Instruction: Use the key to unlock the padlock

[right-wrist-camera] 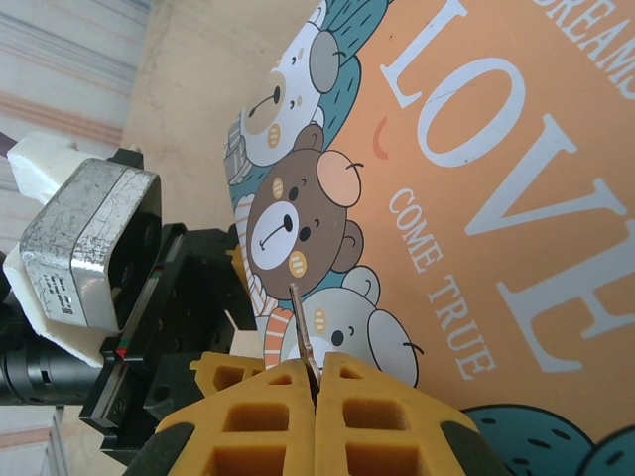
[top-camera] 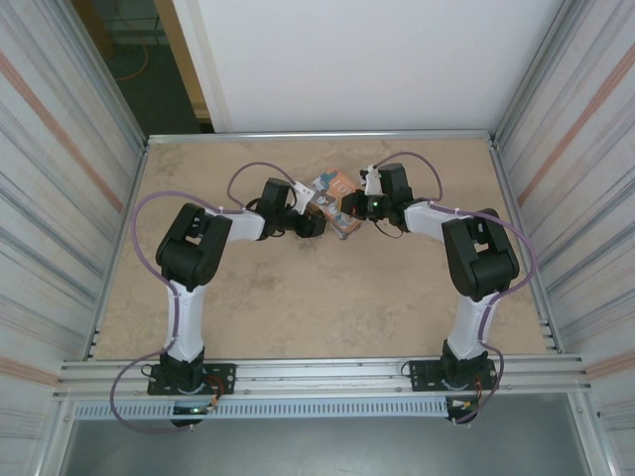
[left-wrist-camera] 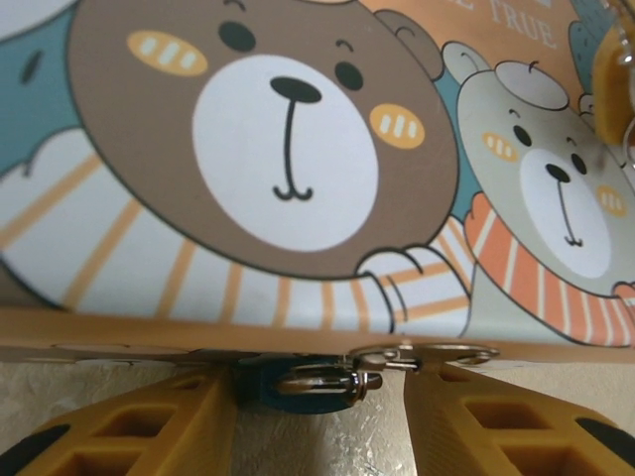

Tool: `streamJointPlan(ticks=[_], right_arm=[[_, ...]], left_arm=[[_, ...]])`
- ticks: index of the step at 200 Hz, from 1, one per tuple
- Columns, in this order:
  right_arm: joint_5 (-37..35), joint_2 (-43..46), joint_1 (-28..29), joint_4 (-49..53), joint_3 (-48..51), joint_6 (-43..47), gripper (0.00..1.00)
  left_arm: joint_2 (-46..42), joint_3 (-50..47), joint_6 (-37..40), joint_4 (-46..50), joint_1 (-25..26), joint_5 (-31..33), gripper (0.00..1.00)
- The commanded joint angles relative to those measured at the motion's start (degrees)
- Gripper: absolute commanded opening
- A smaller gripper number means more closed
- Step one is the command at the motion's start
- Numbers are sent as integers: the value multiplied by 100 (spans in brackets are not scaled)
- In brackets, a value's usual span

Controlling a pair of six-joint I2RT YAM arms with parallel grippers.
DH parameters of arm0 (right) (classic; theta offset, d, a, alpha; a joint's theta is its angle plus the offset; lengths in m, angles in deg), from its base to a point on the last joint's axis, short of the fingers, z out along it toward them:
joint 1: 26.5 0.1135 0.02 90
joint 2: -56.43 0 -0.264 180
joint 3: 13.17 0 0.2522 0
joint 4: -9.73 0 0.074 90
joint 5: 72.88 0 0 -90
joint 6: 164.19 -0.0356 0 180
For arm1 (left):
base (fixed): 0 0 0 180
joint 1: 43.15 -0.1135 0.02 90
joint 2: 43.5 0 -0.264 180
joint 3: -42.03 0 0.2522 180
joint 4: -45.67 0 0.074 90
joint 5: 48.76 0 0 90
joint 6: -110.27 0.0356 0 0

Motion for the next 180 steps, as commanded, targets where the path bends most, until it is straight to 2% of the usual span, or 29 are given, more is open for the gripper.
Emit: streamJointPlan(ticks=[1, 117, 180], right_arm=[[-150, -100, -15, 365, -2, 188, 0], [-153, -74, 21, 251, 103, 152, 0], [-142, -27, 55, 207, 121, 126, 0]], left_arm=[[146, 58, 88, 149, 140, -58, 48], [52, 27, 26, 158, 432, 770, 43], [83, 116, -86, 114, 498, 914, 37]])
